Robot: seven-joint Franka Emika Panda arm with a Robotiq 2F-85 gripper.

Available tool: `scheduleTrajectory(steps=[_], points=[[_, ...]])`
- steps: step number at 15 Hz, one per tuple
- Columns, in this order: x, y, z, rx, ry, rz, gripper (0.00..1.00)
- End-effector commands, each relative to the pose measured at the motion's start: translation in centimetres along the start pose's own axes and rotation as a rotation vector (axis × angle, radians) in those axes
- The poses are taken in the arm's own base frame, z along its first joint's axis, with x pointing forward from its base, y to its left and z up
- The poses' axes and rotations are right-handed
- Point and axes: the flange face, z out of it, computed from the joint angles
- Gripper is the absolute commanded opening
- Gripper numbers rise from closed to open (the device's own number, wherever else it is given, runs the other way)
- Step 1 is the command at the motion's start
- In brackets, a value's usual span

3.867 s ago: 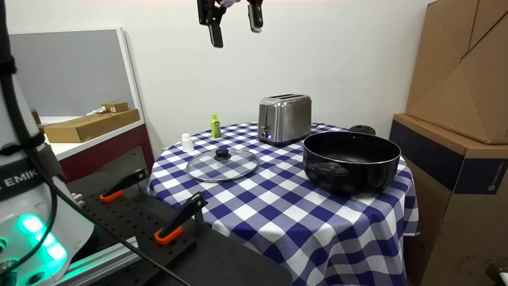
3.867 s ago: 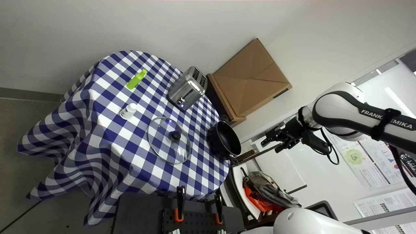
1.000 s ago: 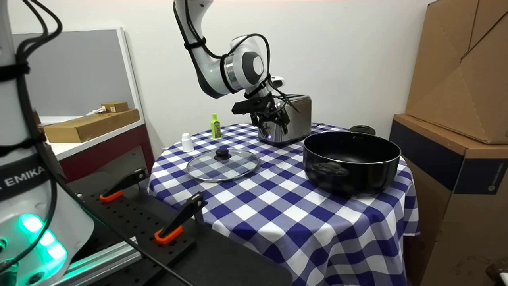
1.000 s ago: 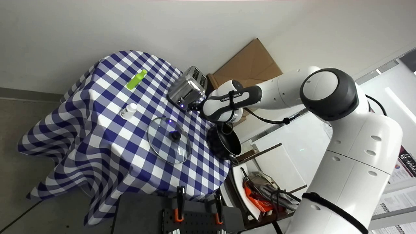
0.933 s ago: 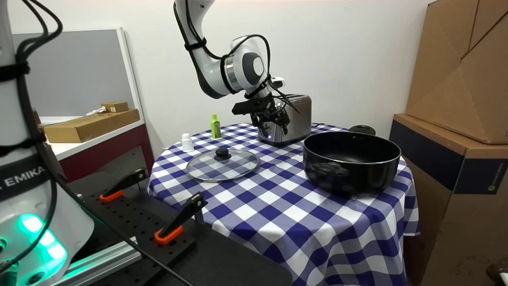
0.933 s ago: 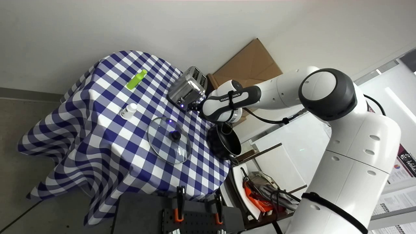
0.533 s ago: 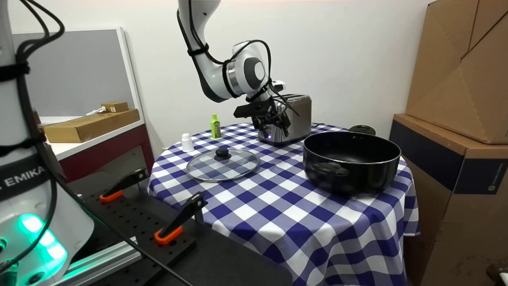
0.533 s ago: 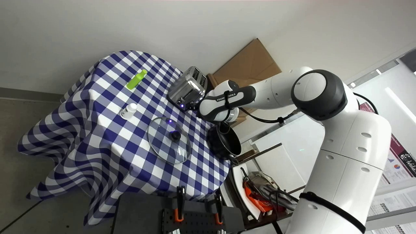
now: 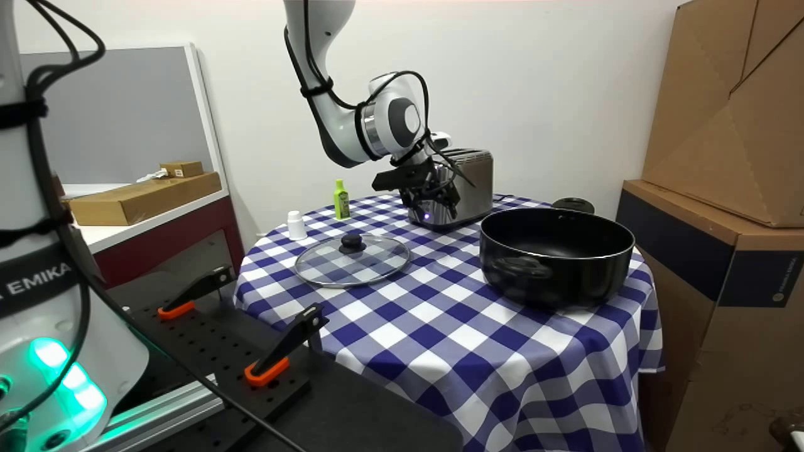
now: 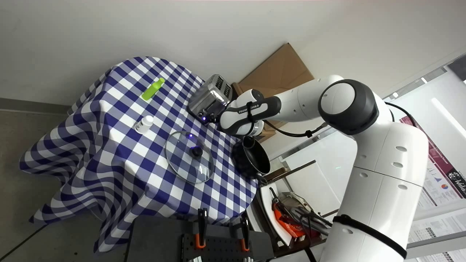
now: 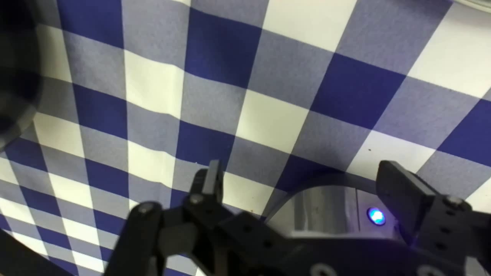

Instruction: Push the toaster lever up

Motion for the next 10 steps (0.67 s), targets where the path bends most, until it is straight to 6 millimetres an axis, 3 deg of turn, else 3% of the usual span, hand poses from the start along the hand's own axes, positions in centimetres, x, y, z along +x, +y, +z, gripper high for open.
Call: scheduleTrajectory(steps=[1,10], points=[[0.8,-0.4,0.9,-0.015,0.028,-0.02,1.0],[1.2,-1.2,0.9,-0.03,0.108,-0.059,1.0]])
